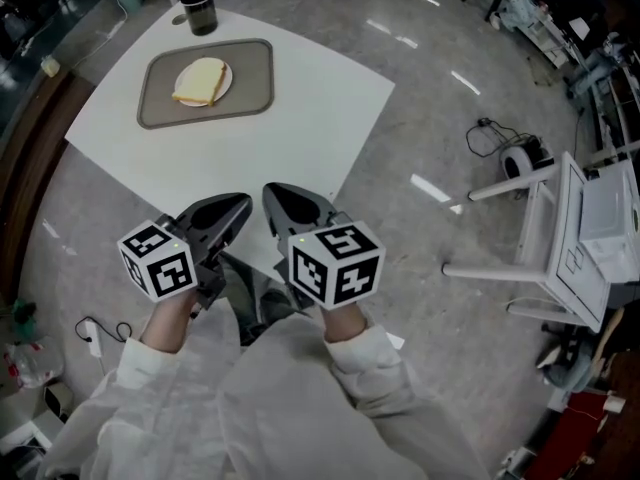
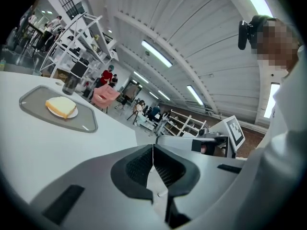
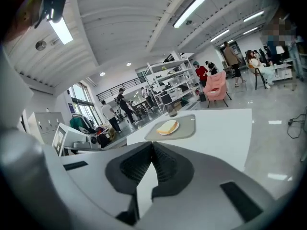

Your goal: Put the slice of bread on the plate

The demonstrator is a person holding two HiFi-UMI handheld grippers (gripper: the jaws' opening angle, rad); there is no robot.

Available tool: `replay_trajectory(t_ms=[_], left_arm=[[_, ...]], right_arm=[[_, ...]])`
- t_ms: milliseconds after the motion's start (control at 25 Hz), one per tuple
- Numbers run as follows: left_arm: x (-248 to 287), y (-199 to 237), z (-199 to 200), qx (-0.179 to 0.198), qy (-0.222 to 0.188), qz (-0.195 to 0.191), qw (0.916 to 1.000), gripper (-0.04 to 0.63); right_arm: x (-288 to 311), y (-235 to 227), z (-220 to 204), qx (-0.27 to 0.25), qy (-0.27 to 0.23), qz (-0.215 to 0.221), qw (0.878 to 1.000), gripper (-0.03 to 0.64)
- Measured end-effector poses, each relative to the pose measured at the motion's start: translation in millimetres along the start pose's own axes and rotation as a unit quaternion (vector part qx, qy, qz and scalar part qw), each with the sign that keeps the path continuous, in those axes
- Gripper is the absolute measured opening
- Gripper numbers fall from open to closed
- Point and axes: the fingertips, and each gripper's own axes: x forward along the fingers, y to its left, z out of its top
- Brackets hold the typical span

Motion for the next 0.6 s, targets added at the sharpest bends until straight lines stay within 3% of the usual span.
replay_trajectory(t_ms=[600], left_arm=[[-39.3,-19.3,-13.7,0.002,-0.003,0.017,0.9999,0.012]], right_arm=[[-22.4,31.8,-27.2,-0.003,0.002,0.006,1.0,0.015]])
